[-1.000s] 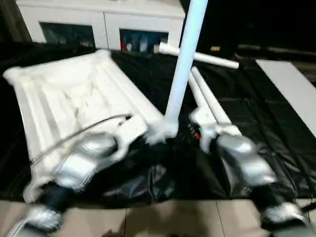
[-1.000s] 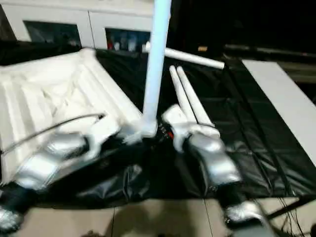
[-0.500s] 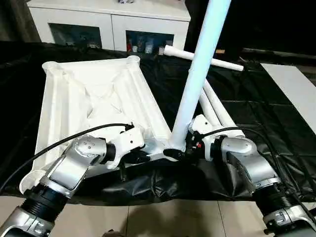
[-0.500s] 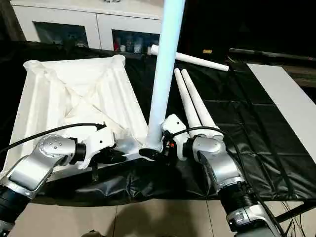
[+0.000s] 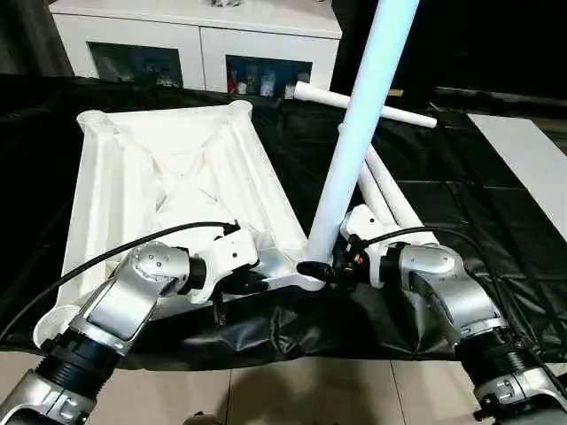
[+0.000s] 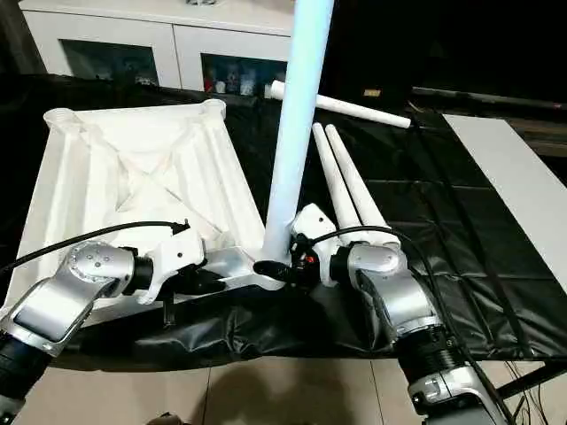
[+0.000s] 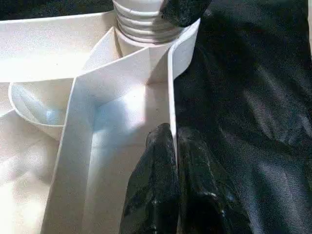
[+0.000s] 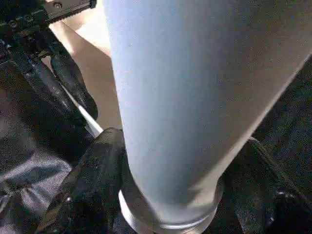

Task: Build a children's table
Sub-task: Rotate leg to tighten

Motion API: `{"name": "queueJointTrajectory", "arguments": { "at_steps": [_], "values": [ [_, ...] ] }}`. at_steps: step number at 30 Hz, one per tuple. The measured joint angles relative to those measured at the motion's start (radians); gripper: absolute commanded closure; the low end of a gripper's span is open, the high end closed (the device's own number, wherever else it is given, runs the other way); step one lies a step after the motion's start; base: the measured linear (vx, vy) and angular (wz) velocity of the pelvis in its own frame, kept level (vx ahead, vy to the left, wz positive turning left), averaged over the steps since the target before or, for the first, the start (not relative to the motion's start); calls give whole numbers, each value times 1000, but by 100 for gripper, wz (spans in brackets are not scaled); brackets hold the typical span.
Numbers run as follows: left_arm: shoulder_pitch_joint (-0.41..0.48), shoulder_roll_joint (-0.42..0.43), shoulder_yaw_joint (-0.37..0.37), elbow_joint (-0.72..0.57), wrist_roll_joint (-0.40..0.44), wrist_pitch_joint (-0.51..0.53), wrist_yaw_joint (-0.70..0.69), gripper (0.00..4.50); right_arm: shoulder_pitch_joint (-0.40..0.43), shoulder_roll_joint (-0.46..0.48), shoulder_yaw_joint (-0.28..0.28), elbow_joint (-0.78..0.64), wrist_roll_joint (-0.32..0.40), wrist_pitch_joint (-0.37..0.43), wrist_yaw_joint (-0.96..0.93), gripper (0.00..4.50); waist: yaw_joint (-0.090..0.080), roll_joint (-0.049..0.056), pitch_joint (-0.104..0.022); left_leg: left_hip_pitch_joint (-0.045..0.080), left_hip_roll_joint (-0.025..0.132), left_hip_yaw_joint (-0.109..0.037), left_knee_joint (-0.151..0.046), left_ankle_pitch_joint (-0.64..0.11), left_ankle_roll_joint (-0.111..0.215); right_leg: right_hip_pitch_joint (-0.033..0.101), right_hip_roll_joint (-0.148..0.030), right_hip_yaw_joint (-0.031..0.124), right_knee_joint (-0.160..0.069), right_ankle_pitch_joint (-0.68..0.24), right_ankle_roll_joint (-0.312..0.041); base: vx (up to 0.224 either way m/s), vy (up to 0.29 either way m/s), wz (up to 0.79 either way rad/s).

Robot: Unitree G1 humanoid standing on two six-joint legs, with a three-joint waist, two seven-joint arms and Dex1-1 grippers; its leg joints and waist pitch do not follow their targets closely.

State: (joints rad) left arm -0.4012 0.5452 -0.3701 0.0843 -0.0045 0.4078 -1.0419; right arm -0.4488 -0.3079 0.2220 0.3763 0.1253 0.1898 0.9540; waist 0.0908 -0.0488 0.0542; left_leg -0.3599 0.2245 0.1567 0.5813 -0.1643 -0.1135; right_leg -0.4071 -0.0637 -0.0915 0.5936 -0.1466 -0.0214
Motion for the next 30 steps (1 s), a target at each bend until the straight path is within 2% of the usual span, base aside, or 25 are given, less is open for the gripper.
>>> {"name": "queueJointTrajectory", "arguments": {
  "at_steps": [3,7,10,12,13,14,15,16,17,19,20,21,22,23,24,27,28,30],
  "values": [
    [0,-12,4,12,1,2,21,450,0,31,-15,23,-2,4,-43,194,-3,-1,0,3,0,0,0,0,0,2,0,0,1,0,0,0,0,0],
    [-11,-80,25,60,21,23,113,450,-10,113,-46,71,-18,15,-195,194,-8,-1,0,9,-1,-1,1,0,0,6,0,-1,-1,0,0,0,0,0],
    [-56,-177,40,137,57,75,239,450,-54,217,-96,159,-55,17,-414,195,-26,1,-1,12,-3,-5,1,0,0,10,0,-8,-9,0,1,-20,3,-1],
    [-79,-250,55,173,68,127,332,450,-90,282,-130,220,-70,17,-583,200,-38,7,1,11,-1,-15,2,0,0,19,-8,-34,-27,-1,1,-66,27,-9],
    [-81,-282,65,186,67,143,370,450,-103,307,-144,243,-77,18,-646,202,-45,15,2,13,2,-19,1,-1,1,27,-14,-55,-40,-1,1,-60,45,-9],
    [-84,-315,73,198,67,158,410,450,-116,330,-161,266,-80,18,-710,202,-50,23,6,12,12,-26,-2,-1,1,41,-15,-68,-49,-1,1,-87,14,-8],
    [-91,-345,86,221,60,163,445,450,-133,360,-193,295,-76,15,-769,203,-43,25,10,11,13,-21,-2,-1,1,40,-18,-58,-10,-28,-5,-87,14,-8],
    [-104,-373,87,243,63,170,474,450,-141,379,-219,313,-74,14,-817,203,-40,16,10,12,12,-1,0,-1,1,42,-29,-37,43,-52,-13,-70,-27,13],
    [-117,-394,91,262,69,167,509,450,-163,403,-257,340,-49,3,-865,203,-32,-14,8,30,13,31,4,-1,1,31,-29,1,76,-74,18,21,-81,15],
    [-123,-400,111,291,82,142,569,450,-188,442,-276,363,-30,-24,-889,203,-30,-9,8,26,-5,12,28,-47,-1,19,-37,-11,69,-77,16,27,-67,-9],
    [-144,-409,128,319,94,131,621,450,-191,446,-252,373,-13,-33,-866,203,-31,2,4,12,-14,-15,25,-50,0,21,-45,-39,58,-77,16,38,47,-54],
    [-160,-414,138,336,105,131,656,450,-189,446,-238,398,-8,-32,-842,203,-38,4,3,3,-13,-34,23,-43,-11,20,-43,-58,46,-76,17,38,47,-54],
    [-165,-413,142,337,115,131,676,450,-183,447,-231,414,-3,-33,-819,188,-42,4,3,-4,-11,-43,22,-39,-16,19,-40,-66,36,-74,16,29,52,-32],
    [-169,-401,150,335,117,131,679,450,-164,447,-225,419,1,-39,-768,172,-45,6,4,-11,-6,-47,20,-31,-15,17,-31,-64,17,-51,8,0,0,0],
    [-172,-394,150,334,117,131,674,450,-159,448,-222,419,2,-44,-745,171,-45,5,4,-13,-6,-42,20,-23,-14,15,-31,-60,14,-29,2,0,0,0],
    [-173,-373,144,332,117,114,646,450,-158,448,-215,406,0,-62,-718,164,-41,5,4,-9,-7,-35,18,-16,-13,8,-31,-51,17,-17,1,0,0,0],
    [-173,-363,140,330,117,106,635,450,-158,447,-214,398,-2,-68,-712,133,-37,5,4,-10,-6,-34,16,-16,-13,6,-31,-51,17,-17,1,0,0,0],
    [-170,-340,135,325,117,89,612,450,-156,444,-212,362,-8,-84,-702,127,-32,5,4,-10,-6,-33,12,-16,-14,4,-29,-49,17,-17,1,0,0,0]
  ]
}}
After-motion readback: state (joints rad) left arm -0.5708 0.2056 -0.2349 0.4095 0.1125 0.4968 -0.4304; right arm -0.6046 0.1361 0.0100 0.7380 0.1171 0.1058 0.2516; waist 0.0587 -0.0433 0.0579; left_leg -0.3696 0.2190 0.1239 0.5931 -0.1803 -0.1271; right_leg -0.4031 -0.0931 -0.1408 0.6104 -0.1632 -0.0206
